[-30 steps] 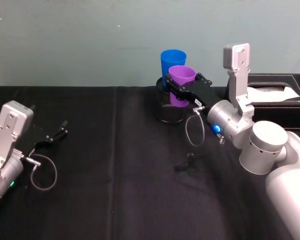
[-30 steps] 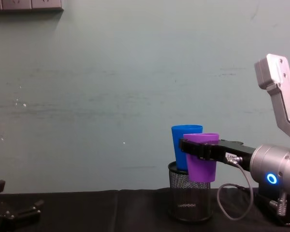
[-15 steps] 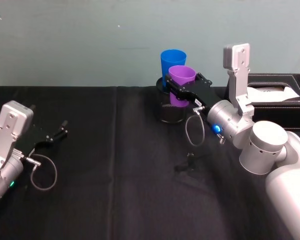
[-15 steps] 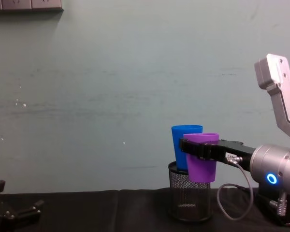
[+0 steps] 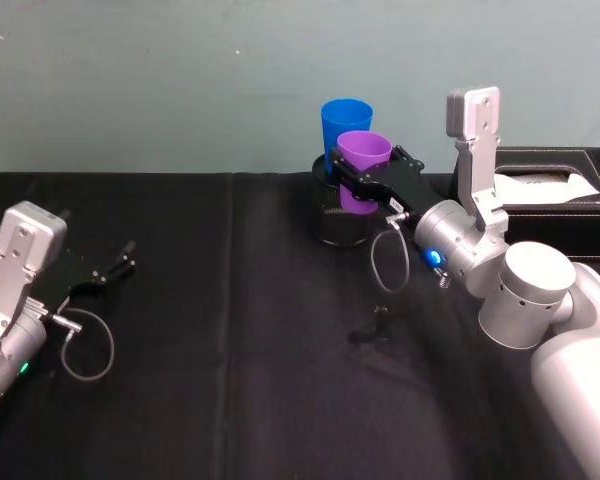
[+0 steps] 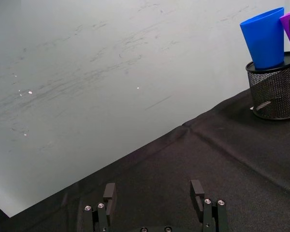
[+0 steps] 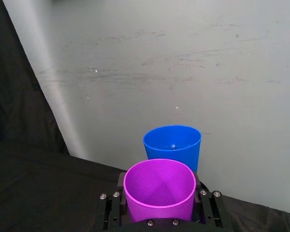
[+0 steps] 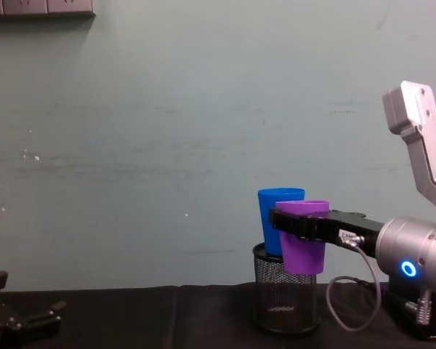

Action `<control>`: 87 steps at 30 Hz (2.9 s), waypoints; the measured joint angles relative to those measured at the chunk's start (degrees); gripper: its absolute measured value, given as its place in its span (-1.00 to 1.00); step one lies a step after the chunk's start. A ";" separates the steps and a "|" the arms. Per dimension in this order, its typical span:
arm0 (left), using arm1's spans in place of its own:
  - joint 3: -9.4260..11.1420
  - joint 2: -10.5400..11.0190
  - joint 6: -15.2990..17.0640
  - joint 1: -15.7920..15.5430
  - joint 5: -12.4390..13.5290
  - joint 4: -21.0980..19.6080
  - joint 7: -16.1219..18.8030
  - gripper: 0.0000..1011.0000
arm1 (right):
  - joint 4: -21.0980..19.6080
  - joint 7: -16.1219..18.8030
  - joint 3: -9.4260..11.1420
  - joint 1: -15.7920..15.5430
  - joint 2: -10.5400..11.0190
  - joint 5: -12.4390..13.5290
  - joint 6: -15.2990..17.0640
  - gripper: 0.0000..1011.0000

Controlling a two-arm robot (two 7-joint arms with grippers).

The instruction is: Pick up one cup with a gripper and tap it against the other cup.

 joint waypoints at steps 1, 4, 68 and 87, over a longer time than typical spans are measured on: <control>0.00 0.00 0.00 0.00 0.00 0.00 0.00 0.98 | 0.00 0.00 0.00 0.00 0.00 0.00 0.00 0.45; 0.00 0.00 0.00 0.00 0.00 0.00 0.00 0.98 | 0.00 0.00 0.00 0.00 0.00 0.00 0.00 0.45; 0.00 0.00 0.00 0.00 0.00 0.00 0.00 0.98 | -7.65 3.65 -1.37 -16.92 4.29 -3.52 -11.96 0.45; 0.00 0.00 0.00 0.00 0.00 0.00 0.00 0.98 | -12.70 4.46 0.61 -19.85 4.51 -1.76 -10.87 0.98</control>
